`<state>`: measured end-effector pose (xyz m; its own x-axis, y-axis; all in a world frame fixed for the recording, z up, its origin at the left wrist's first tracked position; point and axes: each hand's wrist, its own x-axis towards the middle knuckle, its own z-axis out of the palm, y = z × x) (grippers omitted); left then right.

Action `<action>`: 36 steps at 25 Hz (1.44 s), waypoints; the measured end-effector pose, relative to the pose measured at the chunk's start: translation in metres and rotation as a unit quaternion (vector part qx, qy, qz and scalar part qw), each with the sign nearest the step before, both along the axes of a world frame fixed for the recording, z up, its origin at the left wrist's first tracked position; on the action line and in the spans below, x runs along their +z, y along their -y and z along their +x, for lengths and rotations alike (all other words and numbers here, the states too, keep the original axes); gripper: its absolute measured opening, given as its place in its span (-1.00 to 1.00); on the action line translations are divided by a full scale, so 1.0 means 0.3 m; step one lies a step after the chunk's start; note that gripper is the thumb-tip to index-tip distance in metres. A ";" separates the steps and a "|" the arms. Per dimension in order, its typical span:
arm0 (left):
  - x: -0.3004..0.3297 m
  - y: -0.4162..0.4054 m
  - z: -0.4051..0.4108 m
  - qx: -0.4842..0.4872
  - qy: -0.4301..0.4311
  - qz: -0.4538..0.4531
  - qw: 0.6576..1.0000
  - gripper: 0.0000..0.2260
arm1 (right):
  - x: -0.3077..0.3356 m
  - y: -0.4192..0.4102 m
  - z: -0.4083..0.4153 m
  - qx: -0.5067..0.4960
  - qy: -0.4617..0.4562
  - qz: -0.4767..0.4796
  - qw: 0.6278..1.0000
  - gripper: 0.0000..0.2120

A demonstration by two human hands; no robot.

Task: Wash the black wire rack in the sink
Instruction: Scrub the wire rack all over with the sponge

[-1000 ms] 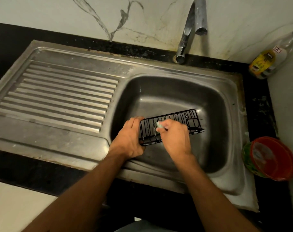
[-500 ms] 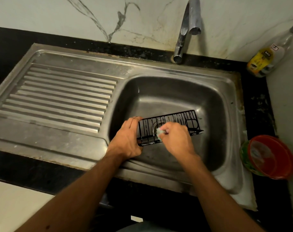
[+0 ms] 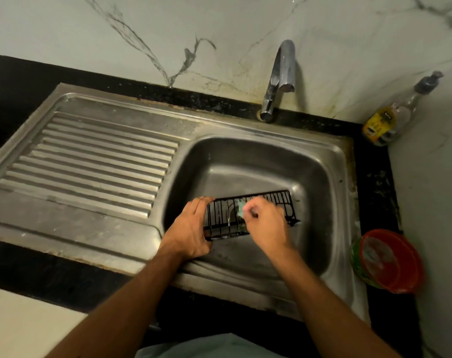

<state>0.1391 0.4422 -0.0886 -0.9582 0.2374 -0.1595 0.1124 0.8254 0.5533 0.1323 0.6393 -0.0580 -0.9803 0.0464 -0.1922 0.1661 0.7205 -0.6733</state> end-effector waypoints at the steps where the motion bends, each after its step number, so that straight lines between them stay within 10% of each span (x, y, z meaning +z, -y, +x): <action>1: -0.001 0.000 -0.001 -0.003 0.001 0.000 1.000 -0.12 | -0.001 -0.007 0.011 -0.011 0.016 -0.005 1.000 -0.84; 12: -0.007 0.004 -0.007 0.001 0.000 -0.002 1.000 -0.16 | -0.062 0.013 -0.012 0.079 -0.119 0.140 0.980 -0.74; 19: 0.006 0.000 -0.009 0.002 0.010 0.008 1.000 -0.13 | -0.052 -0.003 0.030 -0.110 -0.003 -0.025 0.994 -0.82; 36: 0.004 0.002 -0.007 0.006 0.007 0.013 1.000 -0.13 | 0.007 0.018 -0.037 -0.110 0.096 -0.095 0.985 -0.57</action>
<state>0.1370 0.4415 -0.0874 -0.9586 0.2303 -0.1673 0.0945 0.8119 0.5761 0.1211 0.6339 -0.0559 -0.8952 0.1996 -0.3983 0.4416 0.5165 -0.7336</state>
